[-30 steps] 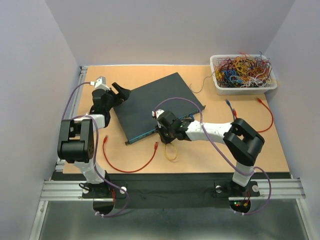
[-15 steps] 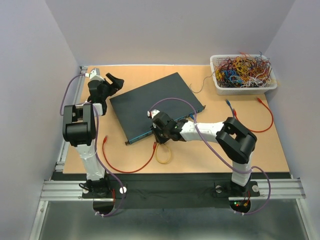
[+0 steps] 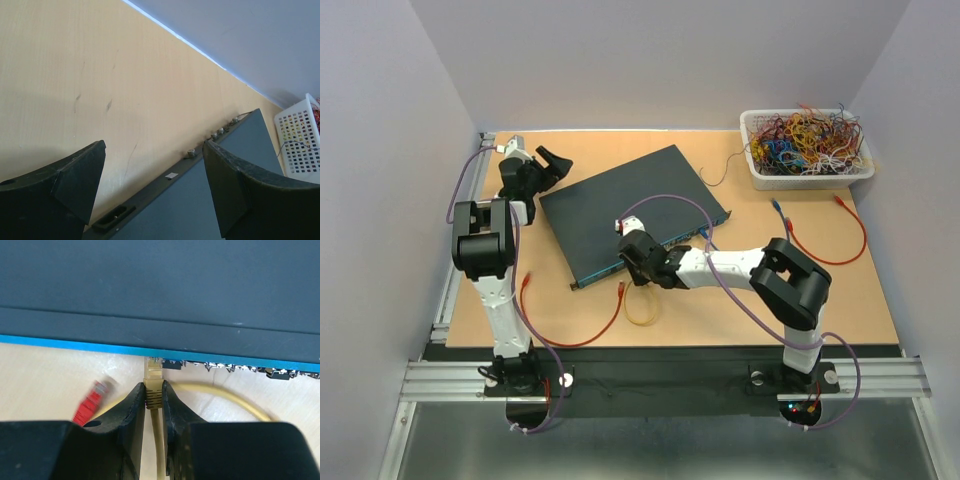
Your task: Insert the plug into the switch port
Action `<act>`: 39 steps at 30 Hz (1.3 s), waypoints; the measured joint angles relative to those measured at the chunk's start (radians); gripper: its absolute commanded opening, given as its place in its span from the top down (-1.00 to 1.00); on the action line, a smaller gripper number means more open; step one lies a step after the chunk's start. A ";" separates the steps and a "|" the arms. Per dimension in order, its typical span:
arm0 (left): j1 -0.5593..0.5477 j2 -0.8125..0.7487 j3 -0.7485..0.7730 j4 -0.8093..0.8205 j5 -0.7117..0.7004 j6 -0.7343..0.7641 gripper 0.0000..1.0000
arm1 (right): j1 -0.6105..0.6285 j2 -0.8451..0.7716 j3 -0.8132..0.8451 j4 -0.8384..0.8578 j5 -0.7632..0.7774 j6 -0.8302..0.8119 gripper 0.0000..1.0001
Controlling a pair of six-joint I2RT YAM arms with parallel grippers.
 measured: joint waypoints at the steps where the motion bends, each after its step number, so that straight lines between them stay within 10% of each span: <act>1: 0.001 0.001 0.000 -0.001 0.011 -0.007 -0.79 | 0.007 0.000 0.000 0.010 0.016 0.005 0.99; 30: 0.006 0.001 -0.036 0.073 0.128 -0.086 -0.69 | 0.070 0.029 0.005 0.047 0.186 0.062 0.99; 39: 0.006 0.001 -0.036 0.076 0.133 -0.085 -0.67 | 0.072 -0.590 -0.308 -0.007 0.065 0.090 0.99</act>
